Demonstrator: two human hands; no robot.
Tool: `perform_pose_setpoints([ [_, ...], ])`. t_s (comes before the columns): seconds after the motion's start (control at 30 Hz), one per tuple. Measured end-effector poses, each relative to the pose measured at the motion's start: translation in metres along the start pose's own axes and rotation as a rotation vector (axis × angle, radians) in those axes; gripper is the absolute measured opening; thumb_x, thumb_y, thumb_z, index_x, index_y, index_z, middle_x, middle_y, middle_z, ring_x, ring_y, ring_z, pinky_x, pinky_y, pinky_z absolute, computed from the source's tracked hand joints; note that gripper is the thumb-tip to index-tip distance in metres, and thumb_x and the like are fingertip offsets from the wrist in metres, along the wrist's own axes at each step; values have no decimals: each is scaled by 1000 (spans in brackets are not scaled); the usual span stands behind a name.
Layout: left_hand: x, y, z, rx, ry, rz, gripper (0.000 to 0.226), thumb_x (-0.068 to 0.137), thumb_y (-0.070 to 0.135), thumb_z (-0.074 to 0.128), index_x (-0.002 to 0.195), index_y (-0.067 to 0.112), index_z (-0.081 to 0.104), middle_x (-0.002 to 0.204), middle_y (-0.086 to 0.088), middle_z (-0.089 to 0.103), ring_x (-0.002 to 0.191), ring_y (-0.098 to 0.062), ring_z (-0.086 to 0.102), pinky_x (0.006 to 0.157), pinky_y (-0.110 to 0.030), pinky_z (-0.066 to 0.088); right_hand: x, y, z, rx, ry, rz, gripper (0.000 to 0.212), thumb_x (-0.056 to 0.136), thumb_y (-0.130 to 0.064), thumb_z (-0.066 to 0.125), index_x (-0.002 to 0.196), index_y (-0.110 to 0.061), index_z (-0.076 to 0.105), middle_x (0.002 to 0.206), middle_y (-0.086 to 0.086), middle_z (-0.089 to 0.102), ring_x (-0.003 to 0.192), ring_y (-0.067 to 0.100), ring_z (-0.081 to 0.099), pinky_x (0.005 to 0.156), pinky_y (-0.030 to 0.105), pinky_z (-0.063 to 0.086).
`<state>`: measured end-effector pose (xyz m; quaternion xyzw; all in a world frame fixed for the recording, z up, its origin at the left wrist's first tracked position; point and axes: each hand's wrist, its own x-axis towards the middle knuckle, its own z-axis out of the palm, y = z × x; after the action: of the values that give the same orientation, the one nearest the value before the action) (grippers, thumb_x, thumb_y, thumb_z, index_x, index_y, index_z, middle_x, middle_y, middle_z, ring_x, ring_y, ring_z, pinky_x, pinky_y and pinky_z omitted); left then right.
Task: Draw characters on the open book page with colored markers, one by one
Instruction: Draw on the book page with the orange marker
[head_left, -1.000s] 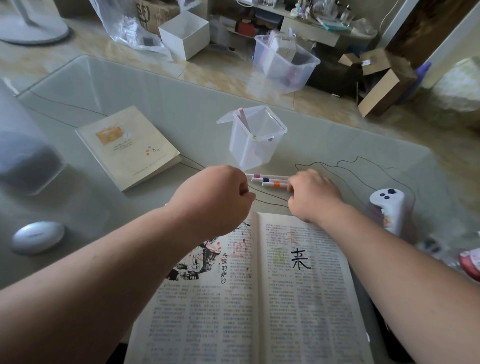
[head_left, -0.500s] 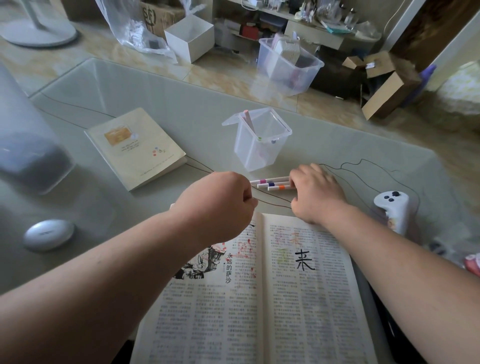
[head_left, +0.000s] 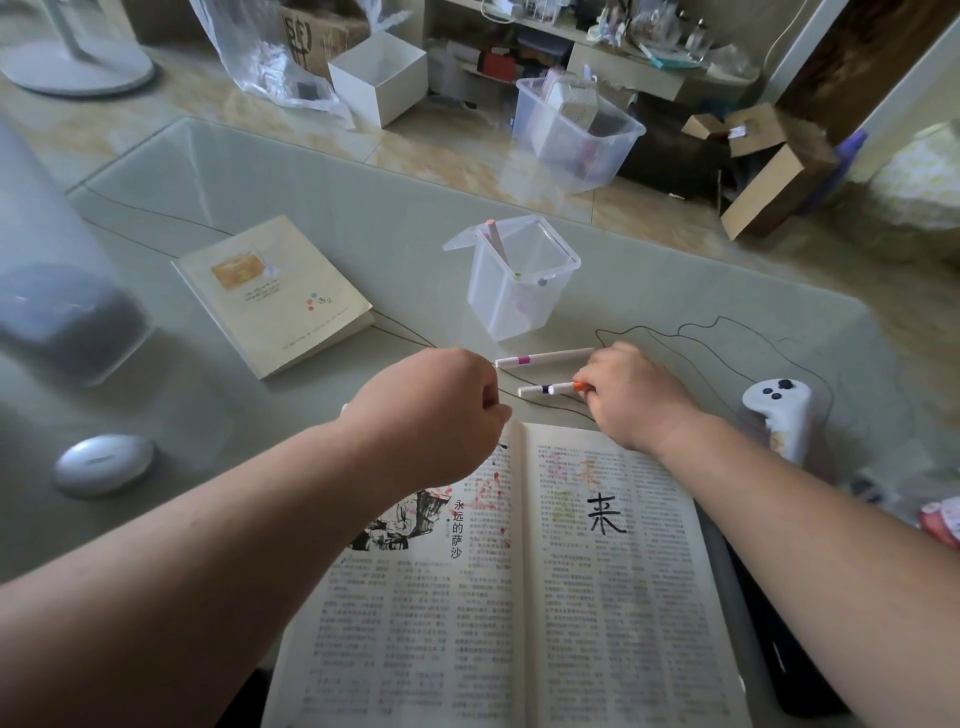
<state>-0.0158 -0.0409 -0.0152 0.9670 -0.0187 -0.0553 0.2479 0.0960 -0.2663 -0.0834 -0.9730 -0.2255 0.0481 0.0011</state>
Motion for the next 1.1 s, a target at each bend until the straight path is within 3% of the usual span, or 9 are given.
perform_pose_setpoints([
  [0.17, -5, 1, 1, 1, 1, 33, 23, 91, 48, 56, 85, 26, 61, 84, 9, 64, 77, -16, 59, 70, -32, 53, -41, -22, -29, 23, 137, -29, 26, 100, -37, 48, 115, -29, 68, 89, 1, 75, 92, 33, 59, 80, 41, 45],
  [0.3, -16, 13, 4, -88, -137, 275, 44, 90, 58, 55, 127, 34, 51, 112, 18, 55, 90, -2, 52, 84, -27, 48, -112, -59, -68, 227, -98, -8, 48, 95, -70, 26, 122, -43, 55, 89, -4, 73, 86, 26, 68, 73, 40, 54],
  [0.37, -26, 22, 9, -67, -330, 341, 30, 94, 52, 53, 118, 36, 59, 102, 18, 64, 84, -3, 59, 77, -25, 51, -145, -69, -77, 383, -190, 14, 33, 97, -63, 35, 107, -39, 57, 74, -12, 66, 70, 11, 61, 65, 36, 51],
  [0.43, -32, 28, 15, -90, -474, 319, 19, 95, 47, 54, 98, 34, 67, 82, 12, 69, 71, -7, 65, 66, -27, 54, -169, -64, -77, 663, -232, 106, 6, 95, -39, 57, 101, -40, 57, 64, -9, 59, 57, 8, 51, 57, 28, 43],
  [0.53, -43, 33, 22, -174, -544, 294, 27, 93, 49, 58, 76, 31, 67, 66, 13, 68, 59, -4, 64, 64, -29, 57, -192, -48, -74, 1289, -227, 241, 23, 78, -12, 72, 96, -25, 66, 63, 8, 61, 48, 17, 45, 46, 26, 37],
  [0.67, -62, 35, 31, -239, -528, 261, 35, 92, 53, 56, 73, 26, 66, 67, 7, 69, 57, -12, 64, 62, -33, 56, -203, -56, -53, 1939, -132, 261, 37, 65, -17, 88, 96, -1, 74, 69, 22, 63, 49, 20, 53, 46, 27, 44],
  [0.83, -84, 36, 40, -242, -540, 228, 35, 95, 52, 51, 76, 24, 63, 62, 8, 66, 49, -4, 56, 56, -31, 52, -199, -76, -28, 1643, -69, 265, 23, 88, -32, 66, 78, -13, 74, 62, 10, 63, 52, 22, 51, 46, 26, 44],
  [0.97, -77, 39, 31, -263, -466, 208, 38, 95, 50, 50, 72, 22, 60, 60, 7, 67, 47, -8, 58, 57, -32, 53, -190, -80, -27, 1780, 74, 260, 23, 91, -22, 61, 76, -8, 72, 58, 11, 56, 45, 18, 46, 40, 24, 38],
  [1.1, -75, 18, 35, -50, -523, 223, 41, 94, 54, 50, 70, 22, 61, 63, 11, 68, 55, -3, 62, 65, -27, 53, -162, -20, -32, 2009, 540, 607, 34, 98, -17, 53, 65, -13, 56, 48, -1, 38, 37, 9, 29, 33, 19, 20],
])
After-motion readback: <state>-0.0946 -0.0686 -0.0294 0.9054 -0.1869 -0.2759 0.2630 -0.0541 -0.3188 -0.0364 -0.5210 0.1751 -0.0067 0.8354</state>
